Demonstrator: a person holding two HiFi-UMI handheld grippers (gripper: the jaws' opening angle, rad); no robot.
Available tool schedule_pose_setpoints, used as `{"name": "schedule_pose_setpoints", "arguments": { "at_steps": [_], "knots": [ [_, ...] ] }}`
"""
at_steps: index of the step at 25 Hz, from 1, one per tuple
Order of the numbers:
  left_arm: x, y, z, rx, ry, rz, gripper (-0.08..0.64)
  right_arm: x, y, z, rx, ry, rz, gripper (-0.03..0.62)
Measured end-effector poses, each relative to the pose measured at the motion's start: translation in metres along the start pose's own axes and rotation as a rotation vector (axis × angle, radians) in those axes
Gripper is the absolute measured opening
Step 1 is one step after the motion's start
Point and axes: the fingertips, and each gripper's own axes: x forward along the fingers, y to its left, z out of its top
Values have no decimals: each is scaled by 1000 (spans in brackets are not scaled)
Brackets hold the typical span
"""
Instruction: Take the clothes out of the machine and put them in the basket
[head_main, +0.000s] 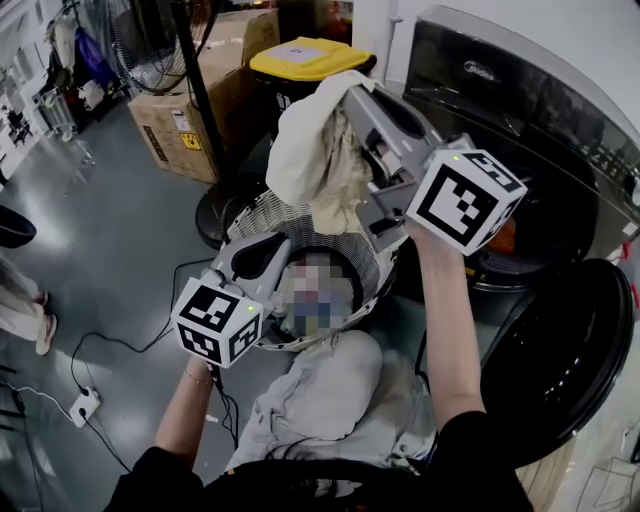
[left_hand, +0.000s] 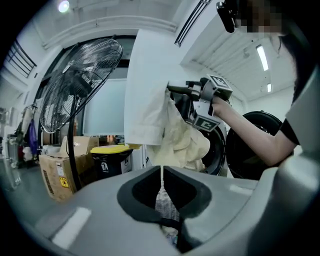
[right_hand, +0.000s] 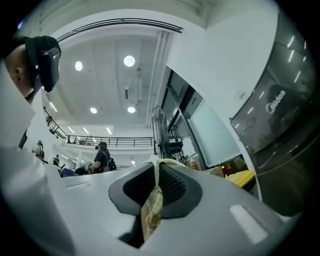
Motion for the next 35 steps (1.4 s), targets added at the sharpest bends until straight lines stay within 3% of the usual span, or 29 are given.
{"name": "schedule_pose_setpoints", "arguments": {
  "at_steps": [9,15,19,24,28,35],
  "knots": [
    [-35,22,13,-10,-25,56,17,59,66,-8,89,2,190,43],
    [-51,37,38,14,-79,105,17,88,86,18,58,-18,250,43],
    [-55,36,43,17,-88,113,17,103,113,58,-5,-67,305,43],
    [-53,31,45,21,-92,114,17,105,102,81,44,-109,257,43],
    [-48,26,31,4,-67,102,18,88,57,22,79,7,187,43],
    [-34,12,-21,-20,50,70,18,13,-47,-172,123,414,-13,43]
  ]
}}
